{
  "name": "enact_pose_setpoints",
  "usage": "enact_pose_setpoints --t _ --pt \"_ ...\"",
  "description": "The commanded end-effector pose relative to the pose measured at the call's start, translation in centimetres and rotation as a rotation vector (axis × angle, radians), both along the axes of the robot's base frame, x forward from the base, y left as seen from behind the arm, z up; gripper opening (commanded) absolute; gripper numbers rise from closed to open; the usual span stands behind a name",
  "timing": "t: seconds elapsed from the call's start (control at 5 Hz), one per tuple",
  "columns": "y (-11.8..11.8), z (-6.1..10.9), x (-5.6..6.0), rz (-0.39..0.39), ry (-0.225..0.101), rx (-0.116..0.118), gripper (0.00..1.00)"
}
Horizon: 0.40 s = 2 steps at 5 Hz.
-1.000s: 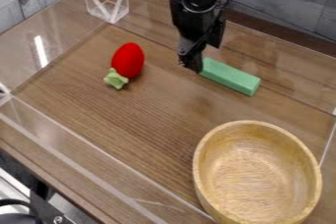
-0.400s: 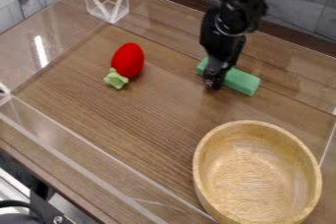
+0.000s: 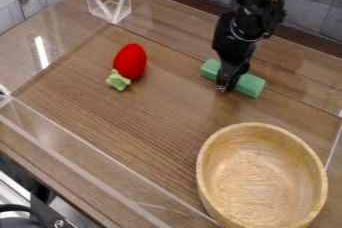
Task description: Put the green stick in the brown bowl
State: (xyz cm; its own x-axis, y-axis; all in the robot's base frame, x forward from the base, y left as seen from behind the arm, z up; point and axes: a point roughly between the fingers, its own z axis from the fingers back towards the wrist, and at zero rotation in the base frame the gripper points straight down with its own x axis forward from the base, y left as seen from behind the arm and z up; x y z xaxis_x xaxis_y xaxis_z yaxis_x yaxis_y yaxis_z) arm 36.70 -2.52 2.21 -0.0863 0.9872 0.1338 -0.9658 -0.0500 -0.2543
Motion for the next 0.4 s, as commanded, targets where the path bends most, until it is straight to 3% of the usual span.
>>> enact_pose_setpoints --t 0.0,0.2 --pt "-0.17 1.06 0.03 0.002 -0.001 -0.014 0.0" --pt "0.14 1.12 -0.64 0.007 0.036 -0.018 0.0"
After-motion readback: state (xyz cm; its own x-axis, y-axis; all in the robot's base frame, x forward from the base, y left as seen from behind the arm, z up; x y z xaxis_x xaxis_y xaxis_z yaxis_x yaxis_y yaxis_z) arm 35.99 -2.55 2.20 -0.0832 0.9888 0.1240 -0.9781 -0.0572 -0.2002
